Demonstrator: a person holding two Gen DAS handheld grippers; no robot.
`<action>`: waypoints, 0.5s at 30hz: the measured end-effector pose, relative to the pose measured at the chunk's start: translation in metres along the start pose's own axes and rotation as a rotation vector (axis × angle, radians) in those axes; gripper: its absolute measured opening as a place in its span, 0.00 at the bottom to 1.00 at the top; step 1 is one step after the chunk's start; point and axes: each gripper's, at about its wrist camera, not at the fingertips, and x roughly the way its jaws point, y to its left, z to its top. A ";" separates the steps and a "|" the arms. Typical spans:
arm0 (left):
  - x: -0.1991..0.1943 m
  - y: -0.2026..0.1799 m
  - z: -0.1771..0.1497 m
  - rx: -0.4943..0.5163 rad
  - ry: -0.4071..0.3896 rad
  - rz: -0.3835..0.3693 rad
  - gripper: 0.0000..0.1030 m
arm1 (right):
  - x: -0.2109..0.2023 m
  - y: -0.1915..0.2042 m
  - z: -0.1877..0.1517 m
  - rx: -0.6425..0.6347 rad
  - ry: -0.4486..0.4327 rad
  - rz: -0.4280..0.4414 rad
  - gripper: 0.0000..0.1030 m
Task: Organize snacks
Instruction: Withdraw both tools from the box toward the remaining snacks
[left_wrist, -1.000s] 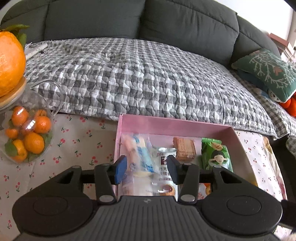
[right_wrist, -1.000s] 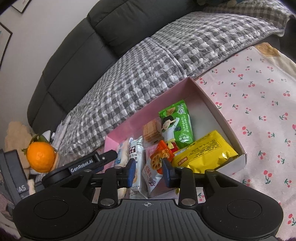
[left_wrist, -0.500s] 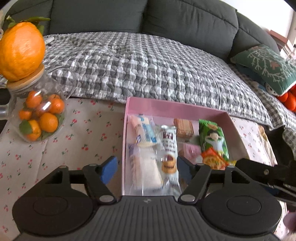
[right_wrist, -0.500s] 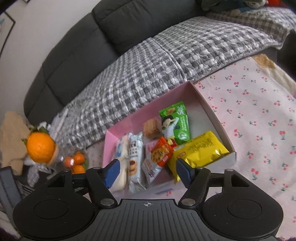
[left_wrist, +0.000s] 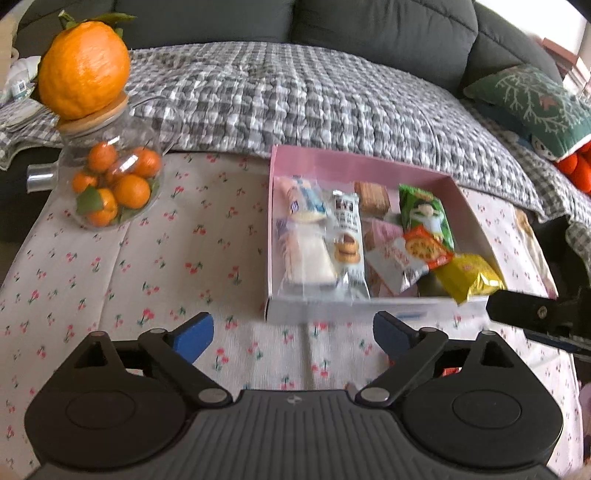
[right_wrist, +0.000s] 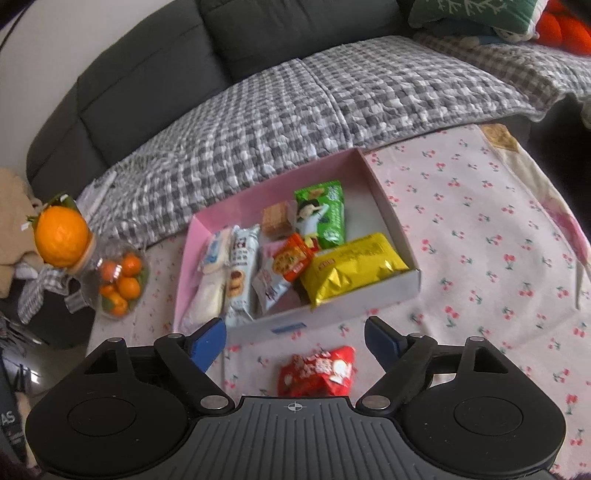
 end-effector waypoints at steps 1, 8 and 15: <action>-0.002 -0.001 -0.003 0.003 0.005 0.003 0.92 | -0.002 -0.001 -0.001 -0.003 0.001 -0.005 0.82; -0.009 -0.005 -0.024 0.047 0.011 0.007 0.97 | -0.013 -0.007 -0.013 -0.051 0.015 -0.053 0.87; -0.012 -0.013 -0.039 0.153 0.003 0.010 0.98 | -0.013 -0.014 -0.028 -0.136 0.043 -0.131 0.87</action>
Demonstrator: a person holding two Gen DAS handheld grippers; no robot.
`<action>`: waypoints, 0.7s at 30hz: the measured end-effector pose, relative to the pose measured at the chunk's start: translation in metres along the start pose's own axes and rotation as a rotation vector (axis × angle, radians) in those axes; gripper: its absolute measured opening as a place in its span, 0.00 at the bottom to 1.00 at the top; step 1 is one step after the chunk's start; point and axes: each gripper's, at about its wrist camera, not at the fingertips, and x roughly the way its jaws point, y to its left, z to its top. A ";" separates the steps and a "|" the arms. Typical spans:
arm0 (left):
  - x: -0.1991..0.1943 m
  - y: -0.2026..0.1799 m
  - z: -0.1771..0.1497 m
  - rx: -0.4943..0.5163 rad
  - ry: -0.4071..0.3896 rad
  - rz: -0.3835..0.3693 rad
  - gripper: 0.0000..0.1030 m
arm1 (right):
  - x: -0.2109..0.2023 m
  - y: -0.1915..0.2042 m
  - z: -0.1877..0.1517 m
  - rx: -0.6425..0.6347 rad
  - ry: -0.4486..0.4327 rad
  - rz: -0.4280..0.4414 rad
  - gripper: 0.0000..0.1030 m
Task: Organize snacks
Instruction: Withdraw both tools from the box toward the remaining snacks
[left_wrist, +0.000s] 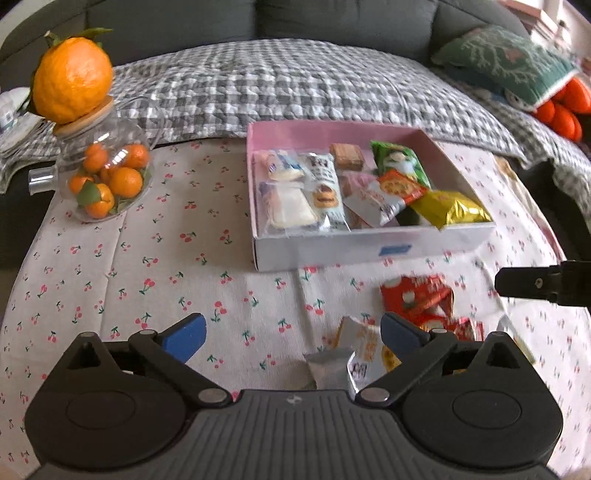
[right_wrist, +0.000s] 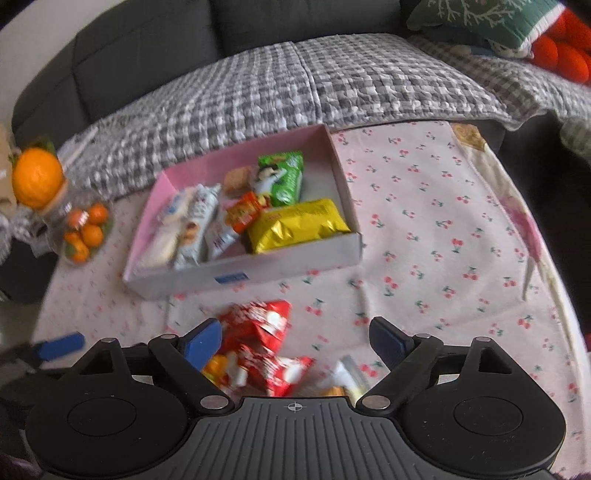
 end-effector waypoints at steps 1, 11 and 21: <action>0.000 -0.001 -0.002 0.009 0.003 0.000 0.98 | 0.001 0.000 -0.002 -0.018 0.003 -0.012 0.87; 0.012 -0.003 -0.015 0.030 0.095 -0.011 0.92 | 0.016 0.003 -0.024 -0.152 0.111 -0.086 0.87; 0.027 0.003 -0.025 -0.043 0.185 -0.057 0.67 | 0.034 0.007 -0.033 -0.162 0.216 -0.095 0.87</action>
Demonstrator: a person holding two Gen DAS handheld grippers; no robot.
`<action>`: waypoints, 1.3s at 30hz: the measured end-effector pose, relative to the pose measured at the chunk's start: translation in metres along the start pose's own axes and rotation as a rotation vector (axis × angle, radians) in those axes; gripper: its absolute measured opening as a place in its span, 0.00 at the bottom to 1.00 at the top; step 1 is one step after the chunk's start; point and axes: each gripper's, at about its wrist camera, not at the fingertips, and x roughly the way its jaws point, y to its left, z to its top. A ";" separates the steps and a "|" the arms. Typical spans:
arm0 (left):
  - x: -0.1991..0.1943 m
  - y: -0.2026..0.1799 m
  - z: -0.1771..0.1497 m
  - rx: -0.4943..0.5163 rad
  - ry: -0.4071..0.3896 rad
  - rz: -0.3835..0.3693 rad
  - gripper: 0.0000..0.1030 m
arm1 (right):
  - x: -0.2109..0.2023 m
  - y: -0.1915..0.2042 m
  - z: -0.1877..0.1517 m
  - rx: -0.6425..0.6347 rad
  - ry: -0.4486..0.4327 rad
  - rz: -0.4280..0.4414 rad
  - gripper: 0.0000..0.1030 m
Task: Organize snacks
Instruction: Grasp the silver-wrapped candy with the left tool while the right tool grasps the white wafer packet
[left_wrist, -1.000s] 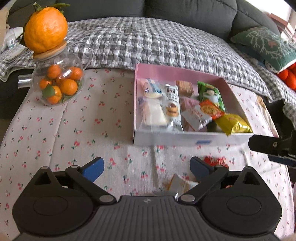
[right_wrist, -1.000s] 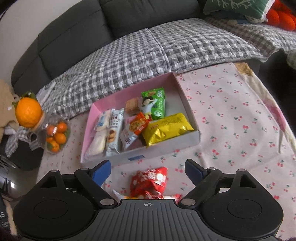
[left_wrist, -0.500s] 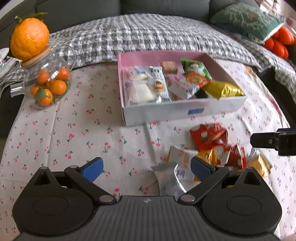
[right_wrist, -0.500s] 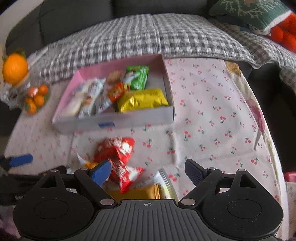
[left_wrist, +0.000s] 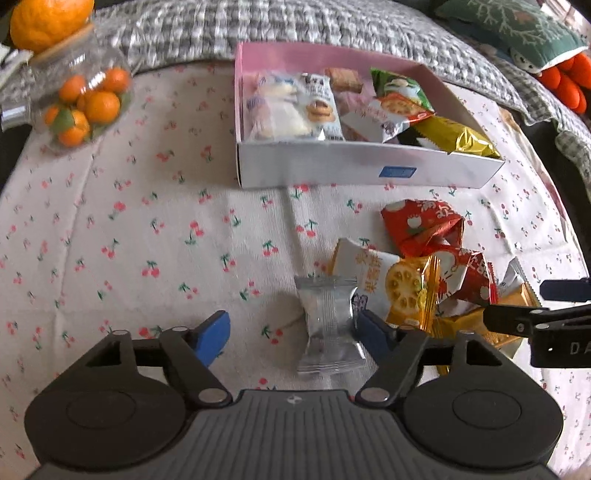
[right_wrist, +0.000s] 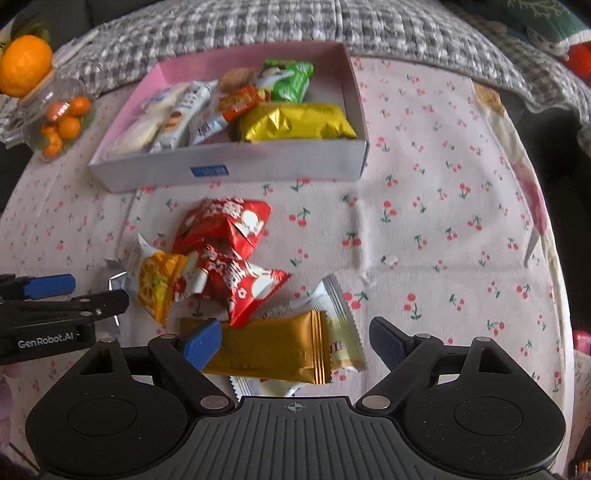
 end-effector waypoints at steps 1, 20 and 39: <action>0.000 0.001 -0.001 -0.003 0.002 0.001 0.64 | 0.002 -0.001 0.000 0.006 0.006 0.000 0.87; -0.001 -0.009 -0.002 0.114 -0.016 0.037 0.42 | 0.019 0.014 0.000 0.037 0.004 -0.044 0.88; -0.018 0.009 -0.030 0.253 -0.028 -0.040 0.42 | -0.001 -0.042 -0.031 -0.014 0.035 0.009 0.90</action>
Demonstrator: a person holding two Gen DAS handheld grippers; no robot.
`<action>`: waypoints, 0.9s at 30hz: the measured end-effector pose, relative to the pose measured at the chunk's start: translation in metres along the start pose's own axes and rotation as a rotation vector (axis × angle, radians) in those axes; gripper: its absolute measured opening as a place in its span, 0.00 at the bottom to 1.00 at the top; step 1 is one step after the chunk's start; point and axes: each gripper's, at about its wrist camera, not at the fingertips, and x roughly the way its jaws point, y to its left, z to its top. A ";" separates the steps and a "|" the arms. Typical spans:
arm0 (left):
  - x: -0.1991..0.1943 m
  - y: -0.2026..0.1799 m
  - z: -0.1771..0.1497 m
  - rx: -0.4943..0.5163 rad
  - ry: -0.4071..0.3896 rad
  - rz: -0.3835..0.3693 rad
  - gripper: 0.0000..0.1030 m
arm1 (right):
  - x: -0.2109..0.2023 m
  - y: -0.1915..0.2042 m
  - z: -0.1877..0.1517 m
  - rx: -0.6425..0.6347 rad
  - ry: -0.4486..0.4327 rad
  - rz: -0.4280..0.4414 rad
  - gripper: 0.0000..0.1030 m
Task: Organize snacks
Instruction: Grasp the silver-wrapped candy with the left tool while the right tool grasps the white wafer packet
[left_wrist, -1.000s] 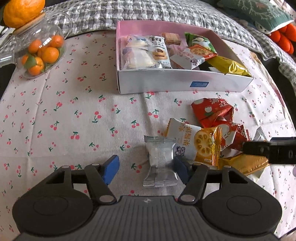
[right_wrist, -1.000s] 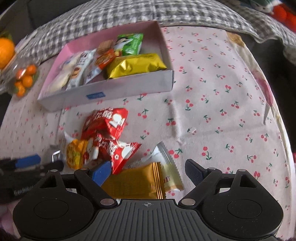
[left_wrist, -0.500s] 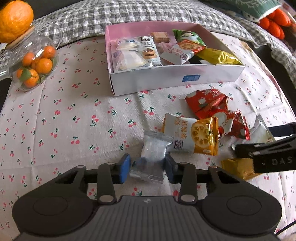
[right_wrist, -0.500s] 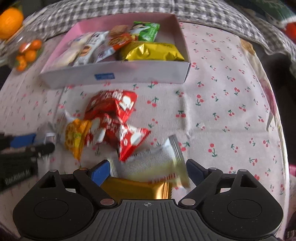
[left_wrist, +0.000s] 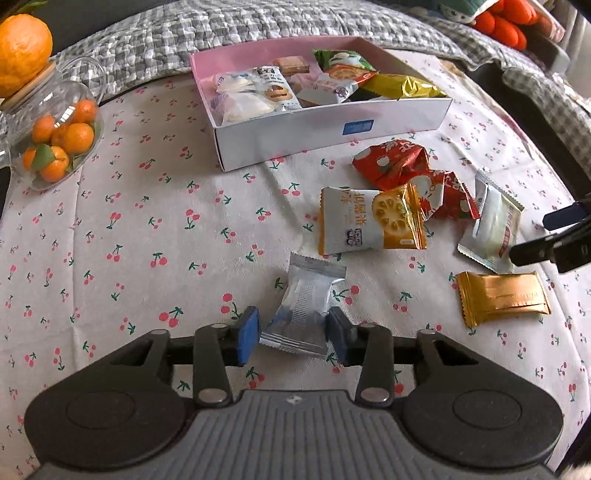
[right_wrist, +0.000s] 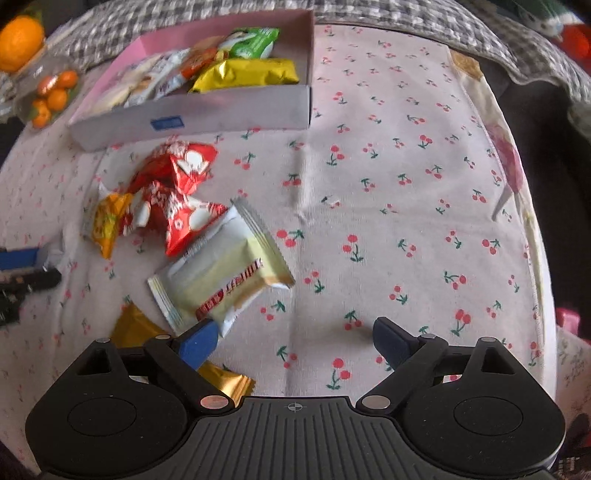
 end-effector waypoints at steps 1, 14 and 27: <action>0.000 0.000 -0.001 -0.001 -0.005 -0.005 0.48 | 0.000 0.001 0.001 0.006 -0.011 0.019 0.90; 0.006 -0.010 0.004 0.010 -0.038 0.011 0.48 | 0.012 0.031 0.014 0.094 -0.093 0.035 0.91; 0.002 -0.010 0.007 -0.002 -0.014 0.054 0.23 | 0.003 0.039 0.015 0.089 -0.096 0.030 0.47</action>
